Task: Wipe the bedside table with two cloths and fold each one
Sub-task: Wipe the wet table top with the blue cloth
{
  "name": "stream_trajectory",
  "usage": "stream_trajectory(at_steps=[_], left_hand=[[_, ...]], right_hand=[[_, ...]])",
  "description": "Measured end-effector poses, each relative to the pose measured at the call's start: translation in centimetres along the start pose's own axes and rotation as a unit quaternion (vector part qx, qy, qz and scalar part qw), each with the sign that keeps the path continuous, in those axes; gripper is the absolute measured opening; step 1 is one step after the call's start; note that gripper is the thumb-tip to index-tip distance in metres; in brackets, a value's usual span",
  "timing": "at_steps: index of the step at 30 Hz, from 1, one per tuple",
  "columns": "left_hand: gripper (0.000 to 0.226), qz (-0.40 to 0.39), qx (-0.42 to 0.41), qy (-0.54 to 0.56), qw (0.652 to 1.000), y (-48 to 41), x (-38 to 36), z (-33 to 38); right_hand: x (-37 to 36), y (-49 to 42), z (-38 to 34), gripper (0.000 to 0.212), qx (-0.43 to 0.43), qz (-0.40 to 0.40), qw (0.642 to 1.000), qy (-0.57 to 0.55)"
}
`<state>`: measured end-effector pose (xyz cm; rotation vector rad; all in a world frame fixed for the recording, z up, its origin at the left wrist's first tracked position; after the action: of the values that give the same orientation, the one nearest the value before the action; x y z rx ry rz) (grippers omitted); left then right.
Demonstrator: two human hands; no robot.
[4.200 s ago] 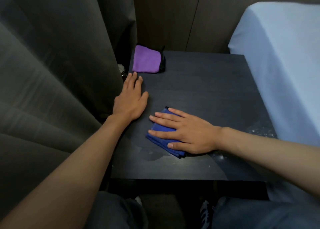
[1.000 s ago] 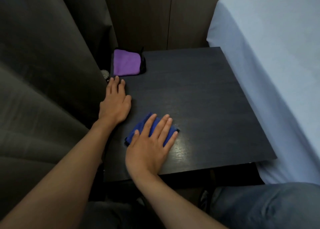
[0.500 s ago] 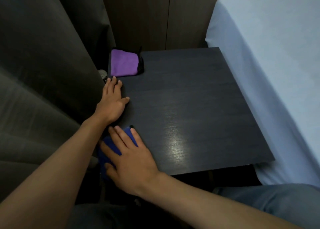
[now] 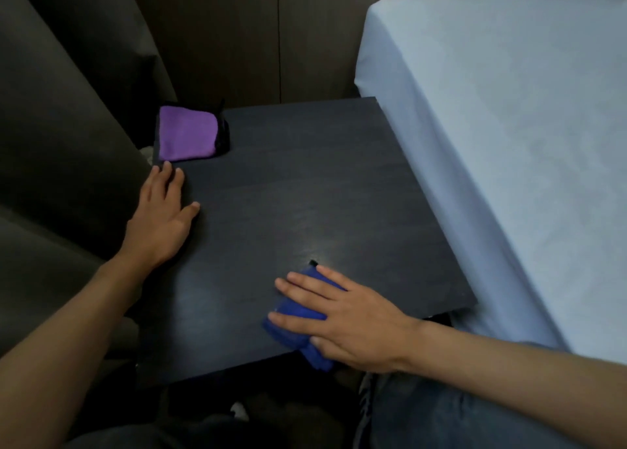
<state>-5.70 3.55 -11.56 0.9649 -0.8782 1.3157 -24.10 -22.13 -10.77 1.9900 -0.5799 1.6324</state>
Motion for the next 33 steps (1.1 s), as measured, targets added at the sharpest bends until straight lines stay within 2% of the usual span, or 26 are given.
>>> stream_trajectory(at_steps=[11,18,22,26,28,31,33], left_hand=[[0.063,0.040,-0.042,-0.029,0.998,-0.4,-0.3,-0.4],[0.062,0.038,-0.047,-0.039,0.997,-1.2,-0.7,-1.2],[0.062,0.034,-0.045,-0.050,0.997,-1.3,-0.9,-1.5],[0.061,0.034,-0.041,-0.039,0.998,-0.8,-0.5,-0.9],[0.061,0.035,-0.037,-0.034,0.998,-0.6,-0.4,-0.8],[0.060,0.037,-0.041,-0.035,0.998,-0.4,-0.6,-0.7],[0.061,0.024,-0.033,-0.038,0.998,-0.7,-0.8,-0.9]], right_hand=[[0.2,9.4,7.0,0.059,-0.154,0.011,0.987,0.036],[-0.1,13.0,8.2,0.055,-0.320,0.124,0.939,0.013],[-0.8,14.8,8.1,0.053,-0.442,0.219,0.870,-0.022],[-1.8,15.8,7.7,0.055,-0.491,0.309,0.806,-0.115],[-1.8,17.0,8.6,0.055,-0.529,0.331,0.760,-0.183],[-1.4,19.4,11.2,0.058,-0.626,0.317,0.664,-0.260],[0.7,19.1,11.8,0.062,-0.615,0.348,0.645,-0.289]])
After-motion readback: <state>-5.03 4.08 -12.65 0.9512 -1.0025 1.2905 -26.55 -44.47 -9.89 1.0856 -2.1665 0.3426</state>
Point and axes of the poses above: each hand's wrist, its own y-axis away from the middle knuckle, its own x-axis out of the back of the hand, z = x × y, the point moved 7 cm from there along -y, towards the middle knuckle, and after that the axes turned 2 degrees about -y, right-handed, at the moved point
